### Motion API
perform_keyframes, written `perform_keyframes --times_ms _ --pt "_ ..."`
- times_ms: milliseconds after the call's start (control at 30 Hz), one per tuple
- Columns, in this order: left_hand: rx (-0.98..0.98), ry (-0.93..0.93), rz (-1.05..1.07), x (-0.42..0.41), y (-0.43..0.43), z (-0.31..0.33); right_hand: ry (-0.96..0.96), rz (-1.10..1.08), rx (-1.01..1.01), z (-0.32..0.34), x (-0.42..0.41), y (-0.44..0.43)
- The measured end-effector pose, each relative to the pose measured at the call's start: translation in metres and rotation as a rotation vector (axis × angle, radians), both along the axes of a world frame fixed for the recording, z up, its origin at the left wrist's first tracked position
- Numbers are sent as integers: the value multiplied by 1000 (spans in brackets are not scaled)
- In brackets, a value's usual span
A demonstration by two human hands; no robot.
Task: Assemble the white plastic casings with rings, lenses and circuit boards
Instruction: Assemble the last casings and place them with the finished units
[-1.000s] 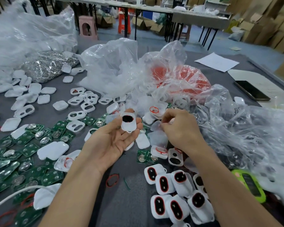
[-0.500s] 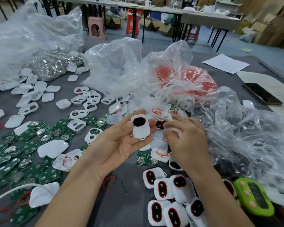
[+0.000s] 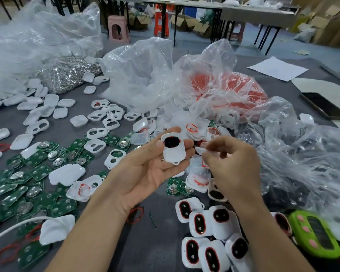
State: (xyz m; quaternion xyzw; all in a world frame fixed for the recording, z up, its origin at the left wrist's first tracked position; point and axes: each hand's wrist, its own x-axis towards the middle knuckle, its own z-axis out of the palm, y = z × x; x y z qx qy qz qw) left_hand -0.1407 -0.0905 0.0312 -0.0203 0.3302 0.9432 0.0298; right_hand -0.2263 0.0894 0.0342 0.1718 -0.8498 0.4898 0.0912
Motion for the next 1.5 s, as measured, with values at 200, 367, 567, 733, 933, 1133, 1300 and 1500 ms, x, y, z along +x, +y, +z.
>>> perform_keyframes --times_ms 200,367,567,733,933,1133,1300,1500 --pt "-5 19 -31 0 -1 -1 -252 26 -387 18 2 12" --pt "-75 -31 13 -4 4 -4 -618 97 -689 19 4 5" --pt "-61 -14 11 -5 7 -5 -826 204 -790 13 7 3" --pt "-103 -49 21 -7 8 -6 -700 217 -669 15 9 5" --pt "-101 -27 22 -7 11 -7 -534 273 -543 16 18 -3" --pt "-96 -22 -11 -6 15 -4 -346 163 -354 5 23 -8" --pt "-127 -57 3 -7 18 -4 -299 135 -345 2 25 -9" --pt "-115 -59 21 -8 17 -6 -358 151 -416 2 23 -12"
